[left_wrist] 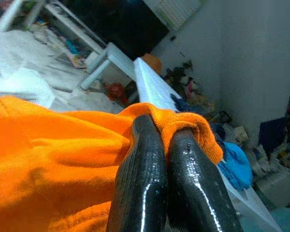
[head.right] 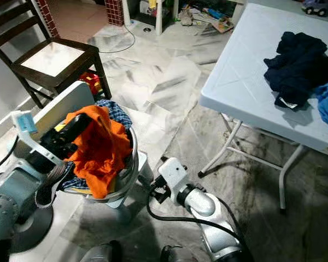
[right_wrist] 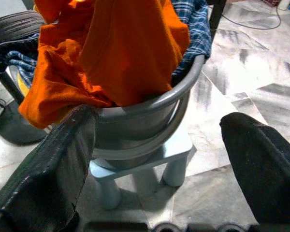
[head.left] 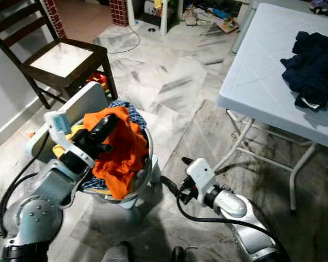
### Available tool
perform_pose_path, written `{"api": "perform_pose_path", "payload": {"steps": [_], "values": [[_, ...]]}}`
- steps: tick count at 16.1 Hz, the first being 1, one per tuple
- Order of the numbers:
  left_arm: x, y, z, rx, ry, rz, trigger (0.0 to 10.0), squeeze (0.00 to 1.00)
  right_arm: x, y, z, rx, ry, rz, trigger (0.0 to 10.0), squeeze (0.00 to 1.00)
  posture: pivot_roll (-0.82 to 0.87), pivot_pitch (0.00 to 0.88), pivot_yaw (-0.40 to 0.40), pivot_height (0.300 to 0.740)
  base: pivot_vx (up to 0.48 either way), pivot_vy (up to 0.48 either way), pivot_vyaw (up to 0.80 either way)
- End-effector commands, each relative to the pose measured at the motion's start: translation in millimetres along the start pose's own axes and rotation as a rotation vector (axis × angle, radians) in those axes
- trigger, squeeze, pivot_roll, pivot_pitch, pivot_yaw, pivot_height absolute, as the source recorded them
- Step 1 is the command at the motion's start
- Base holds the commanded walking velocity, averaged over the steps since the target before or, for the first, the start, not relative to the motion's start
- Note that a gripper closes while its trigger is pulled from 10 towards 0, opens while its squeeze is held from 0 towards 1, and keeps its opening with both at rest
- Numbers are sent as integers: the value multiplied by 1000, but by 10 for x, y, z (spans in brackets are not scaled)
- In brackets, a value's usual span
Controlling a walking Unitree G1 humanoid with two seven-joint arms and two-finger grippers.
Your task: Hang hanger
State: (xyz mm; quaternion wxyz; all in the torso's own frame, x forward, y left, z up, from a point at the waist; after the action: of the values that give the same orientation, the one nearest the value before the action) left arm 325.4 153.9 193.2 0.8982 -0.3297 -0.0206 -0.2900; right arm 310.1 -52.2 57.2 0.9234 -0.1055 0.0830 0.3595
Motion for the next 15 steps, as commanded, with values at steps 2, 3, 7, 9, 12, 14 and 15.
{"api": "perform_pose_path", "payload": {"steps": [2,3,7,9,12,14,15], "values": [[-107,84,16,19,42,39,0,0,-17,33,-46,2,8,10,10000,0,62,163,-20,740,0,0,0],[-144,133,5,50,74,54,0,0,-22,38,-54,2,8,10,10000,0,62,164,-21,740,0,0,0],[-342,575,-161,239,223,190,0,0,-18,25,-57,-1,5,-5,10000,0,58,163,-24,740,0,0,0],[-468,917,-366,376,281,353,0,0,-34,-247,9,16,-35,-169,10000,0,49,159,-29,740,0,0,0],[-388,979,-586,420,257,441,0,0,-139,-616,141,187,-123,-361,10000,0,38,120,-37,740,0,0,0],[-143,838,-710,551,236,418,4667,0,-195,-823,217,220,-168,-448,10000,0,22,87,-35,740,0,0,0],[-73,820,-779,569,241,413,10000,0,-207,-888,213,229,-172,-481,10000,0,16,80,-38,740,0,0,0]]}}
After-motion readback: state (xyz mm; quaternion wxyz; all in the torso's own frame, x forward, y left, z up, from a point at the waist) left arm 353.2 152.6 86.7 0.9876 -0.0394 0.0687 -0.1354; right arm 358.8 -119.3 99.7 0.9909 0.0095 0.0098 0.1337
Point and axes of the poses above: a point about 5 cm out from each wrist's last joint towards the gripper, its own x axis pointing out of the wrist towards the gripper, its own z axis along the axis of the wrist's last joint, y = z × x, the point moved 6 cm from there along x, pointing out of the wrist towards the gripper, and after that the axes turned 1 degree about x, right-handed, at the moved point
